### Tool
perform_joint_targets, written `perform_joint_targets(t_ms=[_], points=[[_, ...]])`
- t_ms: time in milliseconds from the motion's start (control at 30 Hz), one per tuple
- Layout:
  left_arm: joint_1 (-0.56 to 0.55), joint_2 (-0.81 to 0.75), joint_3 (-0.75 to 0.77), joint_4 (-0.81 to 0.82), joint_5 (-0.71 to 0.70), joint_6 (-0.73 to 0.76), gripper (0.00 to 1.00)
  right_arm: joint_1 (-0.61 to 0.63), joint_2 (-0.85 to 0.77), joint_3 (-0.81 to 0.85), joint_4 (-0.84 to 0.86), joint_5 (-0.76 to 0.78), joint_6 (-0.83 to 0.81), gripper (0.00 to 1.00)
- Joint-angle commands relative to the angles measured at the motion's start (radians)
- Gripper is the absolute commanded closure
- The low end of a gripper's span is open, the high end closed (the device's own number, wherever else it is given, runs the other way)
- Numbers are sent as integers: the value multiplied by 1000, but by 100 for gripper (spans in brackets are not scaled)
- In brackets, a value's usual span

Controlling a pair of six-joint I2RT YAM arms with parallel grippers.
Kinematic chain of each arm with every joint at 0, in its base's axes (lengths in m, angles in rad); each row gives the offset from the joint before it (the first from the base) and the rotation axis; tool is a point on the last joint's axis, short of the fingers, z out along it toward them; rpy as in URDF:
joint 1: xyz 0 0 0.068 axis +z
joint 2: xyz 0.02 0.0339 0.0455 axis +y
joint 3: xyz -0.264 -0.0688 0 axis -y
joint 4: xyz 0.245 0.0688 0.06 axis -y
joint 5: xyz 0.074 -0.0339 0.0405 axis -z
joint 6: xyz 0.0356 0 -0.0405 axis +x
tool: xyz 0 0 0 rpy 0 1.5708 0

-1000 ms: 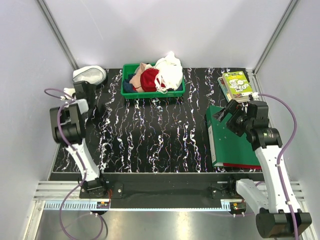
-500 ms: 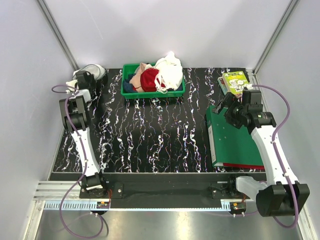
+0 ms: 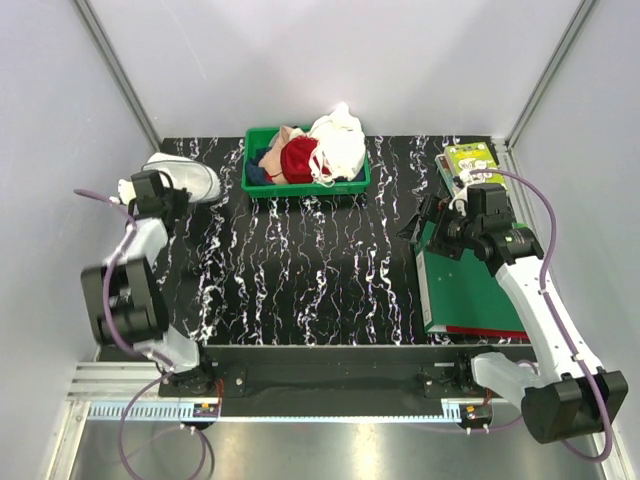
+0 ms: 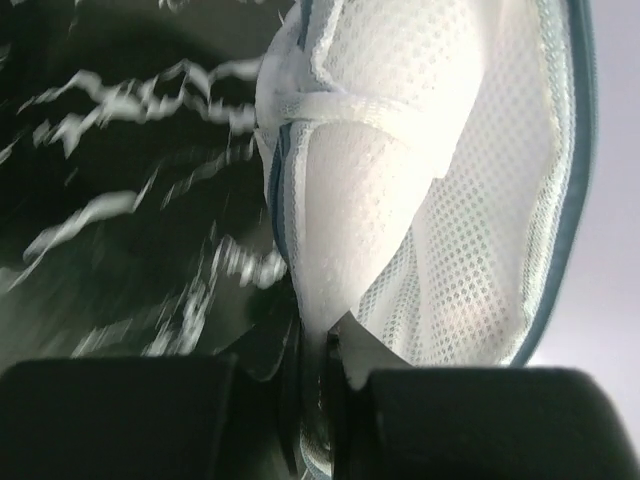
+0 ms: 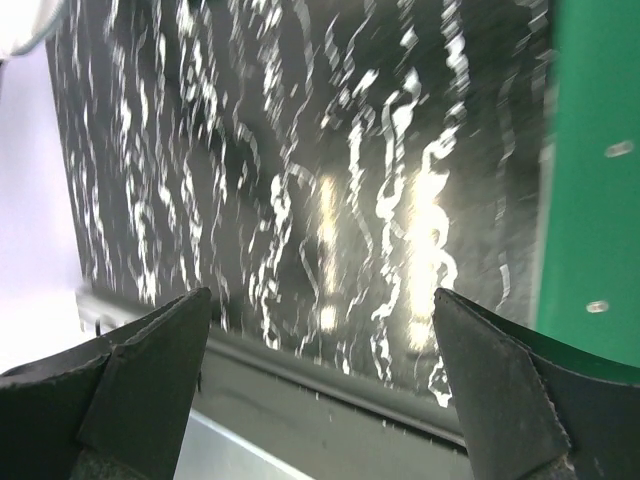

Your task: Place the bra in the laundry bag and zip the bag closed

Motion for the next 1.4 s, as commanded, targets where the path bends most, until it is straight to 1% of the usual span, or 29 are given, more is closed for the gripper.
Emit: perform_joint_targets(t_ms=[0,33,67,100,133,167,233,267,300,333,367,467,533,567,600,667,700,733,767,800,900,933,1000,1033,1100,1133,1167,1300,1367], points=[[-39,-299,-239,-190,78,264,100,65,5,-28,-20,-73,-31,0],[-56,-398,-281,-233,78,290,100,73,18,-33,-38,-85,-33,0],[-75,-457,-334,-323,73,315,100,80,39,-39,-48,-91,-34,0],[-140,-506,-365,-360,67,353,100,92,51,-40,-55,-94,-37,0],[-176,-599,-394,-386,67,369,100,97,61,-39,-71,-104,-48,0],[-244,-639,-446,-432,73,377,100,105,80,-37,-75,-104,-49,0],[-346,-715,-495,-454,96,366,100,132,94,-23,-86,-113,-68,0],[-439,-767,-520,-452,128,345,100,148,108,-17,-86,-117,-72,0],[-482,-791,-549,-449,143,332,100,158,116,-11,-80,-127,-88,0],[-527,-810,-562,-451,148,321,100,197,122,1,-72,-145,-94,0],[-608,-836,-568,-451,141,311,100,215,140,6,-63,-159,-106,0],[-713,-835,-577,-443,142,311,98,309,191,16,-5,-183,-131,0],[-742,-775,-563,-428,173,323,97,367,229,44,32,-174,-140,0],[-772,-749,-547,-423,194,338,96,425,272,55,43,-165,-140,0],[-789,-688,-533,-422,199,346,94,451,294,69,61,-156,-134,0],[-835,-640,-478,-438,212,376,91,531,369,115,81,-107,-122,0],[-848,-615,-462,-451,205,377,84,550,393,131,89,-60,-109,0],[-854,-615,-448,-464,197,375,80,568,416,159,98,-39,-100,0],[-857,-627,-436,-481,182,369,74,594,462,171,110,-23,-86,0],[-857,-644,-430,-494,168,367,59,609,484,185,128,5,-70,0],[-857,-751,-404,-563,121,390,37,665,579,242,130,71,-34,0],[-857,-811,-398,-616,104,395,26,674,605,269,132,80,-19,0],[-856,-862,-378,-678,47,401,22,698,662,283,132,129,38,0],[-854,-902,-372,-736,23,401,21,708,698,293,135,142,50,0],[-854,-937,-362,-777,22,398,21,718,739,309,132,152,82,4],[-854,-954,-362,-811,-5,397,21,729,774,329,133,145,87,5],[-854,-985,-362,-826,-13,389,21,737,785,340,132,148,95,5],[-853,-1046,-345,-911,-67,400,21,801,803,392,120,252,118,5],[-851,-1069,-335,-958,-99,410,21,829,831,423,87,289,147,7]])
